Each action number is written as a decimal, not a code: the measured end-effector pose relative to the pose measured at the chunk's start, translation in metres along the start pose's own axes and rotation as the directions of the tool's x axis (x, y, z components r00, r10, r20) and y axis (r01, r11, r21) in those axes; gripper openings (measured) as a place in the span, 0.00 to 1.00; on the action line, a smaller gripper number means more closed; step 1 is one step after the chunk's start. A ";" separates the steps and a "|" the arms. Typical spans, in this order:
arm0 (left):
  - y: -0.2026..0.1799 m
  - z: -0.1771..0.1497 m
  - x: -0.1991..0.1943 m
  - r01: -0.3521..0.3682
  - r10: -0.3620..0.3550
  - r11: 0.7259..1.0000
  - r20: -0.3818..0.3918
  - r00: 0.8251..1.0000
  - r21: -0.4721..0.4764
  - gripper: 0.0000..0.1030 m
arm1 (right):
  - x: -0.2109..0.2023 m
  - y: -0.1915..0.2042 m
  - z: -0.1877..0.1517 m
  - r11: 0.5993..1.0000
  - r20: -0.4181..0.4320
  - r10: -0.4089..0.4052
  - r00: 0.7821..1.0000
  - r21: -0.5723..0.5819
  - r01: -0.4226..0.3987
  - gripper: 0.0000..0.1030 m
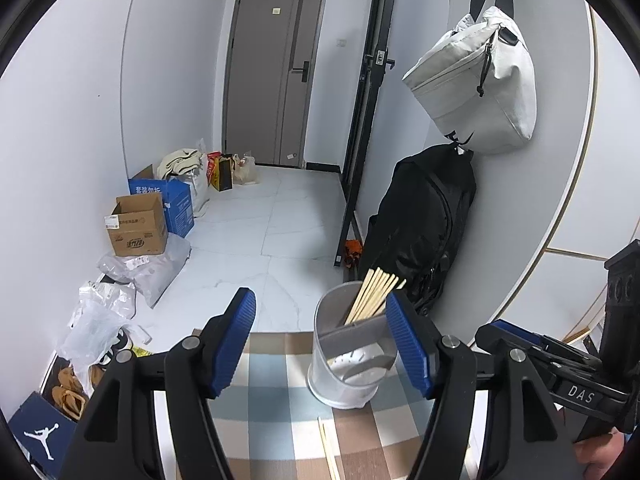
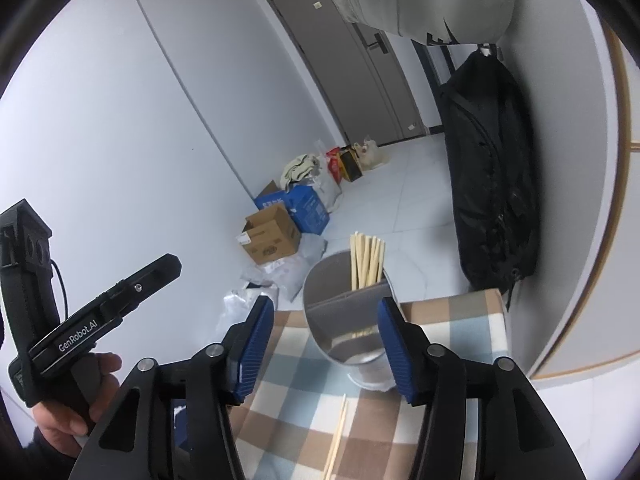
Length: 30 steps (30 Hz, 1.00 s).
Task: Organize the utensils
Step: 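Withdraw both open grippers from the holder back toward the remaining chopsticks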
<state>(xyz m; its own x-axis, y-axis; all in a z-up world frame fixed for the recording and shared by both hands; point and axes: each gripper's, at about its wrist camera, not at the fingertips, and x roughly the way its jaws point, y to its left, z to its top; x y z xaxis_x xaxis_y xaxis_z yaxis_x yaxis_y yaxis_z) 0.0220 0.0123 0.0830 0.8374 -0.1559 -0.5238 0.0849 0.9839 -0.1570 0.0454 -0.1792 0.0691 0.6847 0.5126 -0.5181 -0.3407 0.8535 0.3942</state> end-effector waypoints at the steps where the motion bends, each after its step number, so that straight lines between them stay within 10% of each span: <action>1: 0.001 -0.002 -0.002 -0.001 0.001 1.000 -0.001 1.000 -0.004 0.63 | -0.002 0.001 -0.002 1.000 0.001 -0.002 1.000 -0.003 0.002 0.54; 30: 0.023 -0.106 0.019 -0.056 0.044 0.994 -0.133 0.990 -0.092 0.80 | 0.006 -0.008 -0.098 0.996 -0.106 -0.082 0.991 -0.052 0.076 0.80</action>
<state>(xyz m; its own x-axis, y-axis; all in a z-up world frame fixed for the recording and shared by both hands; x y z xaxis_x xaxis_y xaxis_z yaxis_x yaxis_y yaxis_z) -0.0177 0.0227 -0.0193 0.7612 -0.1227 -0.6369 -0.0124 0.9790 -0.2034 -0.0110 -0.1740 -0.0115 0.6380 0.4482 -0.6262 -0.3206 0.8939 0.3132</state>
